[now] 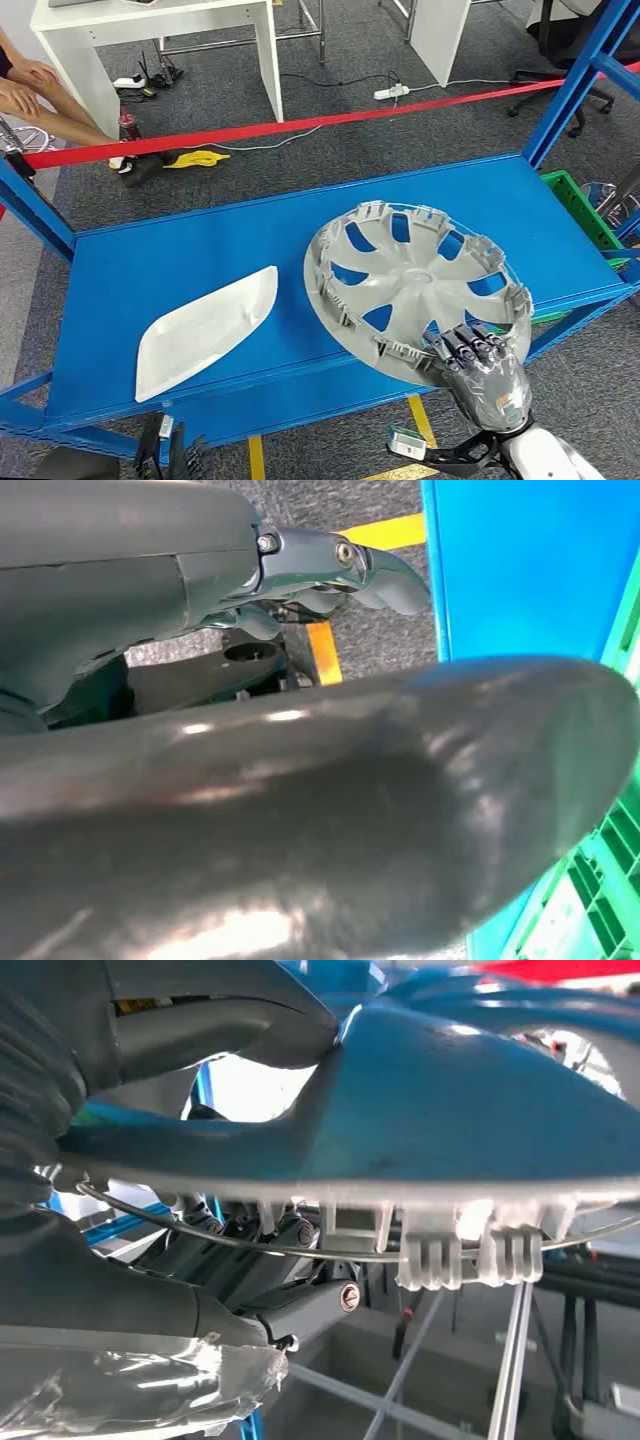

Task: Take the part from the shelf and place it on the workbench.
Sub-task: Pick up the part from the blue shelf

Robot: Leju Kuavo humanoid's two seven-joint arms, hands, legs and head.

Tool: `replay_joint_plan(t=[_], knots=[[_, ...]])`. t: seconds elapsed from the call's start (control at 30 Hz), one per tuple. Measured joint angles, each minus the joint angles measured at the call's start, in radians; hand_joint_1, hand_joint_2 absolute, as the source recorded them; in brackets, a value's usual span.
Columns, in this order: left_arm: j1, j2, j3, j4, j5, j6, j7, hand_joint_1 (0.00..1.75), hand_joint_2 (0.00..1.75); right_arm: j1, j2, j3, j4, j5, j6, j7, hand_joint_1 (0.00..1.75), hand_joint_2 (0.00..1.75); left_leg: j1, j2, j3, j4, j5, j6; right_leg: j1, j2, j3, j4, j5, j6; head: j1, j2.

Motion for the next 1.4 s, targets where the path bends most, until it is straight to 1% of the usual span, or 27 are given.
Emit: replay_joint_plan(t=[0.1, 0.23, 0.37, 0.5, 0.63, 0.83, 0.9, 0.97, 1.0, 1.03, 1.07, 1.1, 1.17, 1.2, 1.23, 1.27, 1.3, 1.33, 1.37, 1.4], knots=[[0.0, 0.002, -0.004, 0.0, 0.0, 0.003, -0.001, 0.0, 0.0, -0.001, 0.004, -0.003, -0.018, 0.001, -0.004, -0.009, 1.75, 1.75, 0.0, 0.0, 0.0, 0.0, 0.0, 0.0, 0.0, 0.0, -0.001, 0.0, 0.0, 0.0, 0.0, 0.0], [0.001, 0.005, -0.008, 0.0, 0.001, 0.014, -0.009, 0.0, 1.75, -0.001, 0.011, -0.008, -0.047, 0.004, -0.008, -0.027, 1.75, 1.75, 0.0, 0.0, 0.0, 0.0, 0.0, 0.0, 0.0, 0.0, -0.004, 0.0, 0.0, 0.0, 0.0, 0.0], [0.002, 0.009, -0.012, -0.004, 0.003, 0.036, -0.022, 0.0, 1.75, -0.001, 0.028, -0.012, -0.094, 0.005, -0.008, -0.064, 1.75, 1.75, 0.0, 0.0, 0.0, 0.0, 0.0, 0.0, 0.0, 0.0, -0.005, 0.0, 0.0, 0.0, 0.0, 0.0], [0.003, 0.012, -0.016, -0.009, 0.001, 0.046, -0.03, 0.0, 1.75, -0.001, 0.043, -0.016, -0.127, 0.004, -0.008, -0.078, 1.75, 1.75, 0.0, 0.0, 0.0, 0.0, 0.0, 0.0, 0.0, 0.0, -0.005, 0.0, 0.0, 0.0, 0.0, 0.0], [0.003, 0.018, -0.022, -0.013, -0.01, 0.067, -0.04, 0.0, 1.75, -0.001, 0.052, -0.012, -0.145, 0.004, -0.008, -0.079, 1.75, 1.75, 0.0, 0.0, 0.0, 0.0, 0.0, 0.0, 0.0, 0.0, -0.005, 0.0, 0.0, 0.0, 0.0, 0.0], [0.003, 0.027, -0.023, -0.026, -0.02, 0.105, -0.052, 0.0, 1.75, -0.002, 0.064, -0.003, -0.163, 0.001, -0.008, -0.053, 1.75, 1.75, 0.0, 0.0, 0.0, 0.0, 0.0, 0.0, 0.0, 0.0, -0.005, 0.0, 0.0, 0.0, 0.0, 0.0], [0.003, 0.031, -0.023, -0.028, -0.022, 0.11, -0.051, 0.0, 1.75, -0.002, 0.069, 0.001, -0.166, -0.015, -0.008, -0.054, 1.75, 1.75, -0.002, 0.0, -0.001, 0.003, -0.004, 0.006, -0.003, 0.0, 0.002, -0.003, 0.001, 0.003, 0.0, 0.0], [0.003, 0.035, -0.023, -0.03, -0.024, 0.114, -0.051, 0.0, 1.75, -0.001, 0.078, 0.002, -0.167, -0.05, -0.008, -0.075, 1.75, 1.75, -0.005, 0.0, 0.0, 0.001, -0.003, 0.017, -0.005, 0.0, 0.01, -0.009, 0.005, 0.01, -0.001, 0.0], [0.003, 0.036, -0.023, -0.03, -0.025, 0.115, -0.051, 0.0, 1.75, 0.001, 0.082, 0.0, -0.166, -0.076, -0.008, -0.095, 1.75, 1.75, -0.002, 0.001, 0.006, -0.009, 0.004, 0.021, -0.005, 0.0, 0.01, -0.01, 0.006, 0.013, -0.001, 0.0], [0.002, 0.036, -0.023, -0.031, -0.027, 0.116, -0.051, 0.0, 1.75, 0.005, 0.087, -0.003, -0.166, -0.105, -0.008, -0.119, 1.75, 1.75, 0.001, 0.002, 0.012, -0.022, 0.012, 0.024, -0.004, 0.0, 0.01, -0.008, -0.001, 0.016, 0.0, 0.0], [0.001, 0.036, -0.023, -0.031, -0.03, 0.117, -0.051, 0.0, 1.75, 0.009, 0.092, -0.007, -0.166, -0.139, -0.008, -0.147, 1.75, 1.75, 0.006, 0.003, 0.017, -0.035, 0.02, 0.026, -0.003, 0.0, 0.005, 0.009, -0.022, 0.019, 0.002, 0.0], [-0.001, 0.035, -0.022, -0.031, -0.033, 0.118, -0.052, 0.0, 1.75, 0.014, 0.097, -0.012, -0.165, -0.172, -0.008, -0.174, 1.75, 1.75, 0.01, 0.005, 0.019, -0.044, 0.025, 0.026, -0.004, 0.0, -0.008, 0.046, -0.056, 0.022, 0.003, 0.0], [-0.004, 0.037, -0.021, -0.031, -0.043, 0.121, -0.052, 0.0, 1.75, 0.025, 0.11, -0.023, -0.16, -0.244, -0.008, -0.232, 1.75, 1.75, 0.014, 0.005, 0.013, -0.048, 0.032, 0.024, -0.009, 0.0, -0.044, 0.158, -0.135, 0.032, 0.006, 0.0], [-0.004, 0.038, -0.02, -0.031, -0.05, 0.122, -0.052, 0.0, 1.75, 0.031, 0.116, -0.03, -0.156, -0.278, -0.008, -0.261, 1.75, 1.75, 0.017, 0.006, 0.007, -0.047, 0.037, 0.02, -0.014, 0.0, -0.054, 0.204, -0.16, 0.039, 0.006, 0.0], [-0.003, 0.04, -0.02, -0.031, -0.056, 0.123, -0.052, 0.0, 1.75, 0.037, 0.122, -0.037, -0.153, -0.308, -0.008, -0.289, 1.75, 1.75, 0.02, 0.005, 0.0, -0.047, 0.042, 0.015, -0.018, -0.001, -0.049, 0.22, -0.165, 0.045, 0.005, 0.0], [-0.002, 0.041, -0.02, -0.031, -0.065, 0.123, -0.052, 0.0, 1.75, 0.042, 0.128, -0.045, -0.149, -0.33, -0.008, -0.312, 1.75, 1.75, 0.025, 0.005, -0.009, -0.047, 0.049, 0.008, -0.024, -0.001, -0.026, 0.198, -0.152, 0.053, 0.005, 0.0], [0.003, 0.042, -0.02, -0.036, -0.075, 0.125, -0.052, 0.0, 1.75, 0.048, 0.135, -0.053, -0.148, -0.345, -0.008, -0.329, 1.75, 1.75, 0.032, 0.005, -0.019, -0.045, 0.057, -0.001, -0.03, -0.001, 0.015, 0.141, -0.126, 0.062, 0.006, 0.0], [0.013, 0.046, -0.02, -0.048, -0.086, 0.13, -0.05, 0.0, 1.75, 0.054, 0.143, -0.063, -0.147, -0.353, -0.008, -0.342, 1.75, 1.75, 0.037, 0.005, -0.028, -0.041, 0.064, -0.011, -0.036, -0.001, 0.058, 0.073, -0.108, 0.072, 0.006, 0.0], [0.029, 0.052, -0.02, -0.067, -0.097, 0.139, -0.046, 0.0, 1.75, 0.064, 0.153, -0.074, -0.147, -0.357, -0.008, -0.352, 1.75, 1.75, 0.04, 0.004, -0.035, -0.037, 0.071, -0.021, -0.038, 0.004, 0.091, 0.021, -0.089, 0.074, 0.007, 0.0], [0.049, 0.06, -0.021, -0.091, -0.106, 0.151, -0.041, 0.0, 1.75, 0.074, 0.163, -0.085, -0.149, -0.362, -0.008, -0.363, 1.75, 1.75, 0.041, 0.003, -0.037, -0.033, 0.077, -0.03, -0.039, 0.006, 0.107, -0.009, -0.083, 0.068, 0.006, 0.0]])
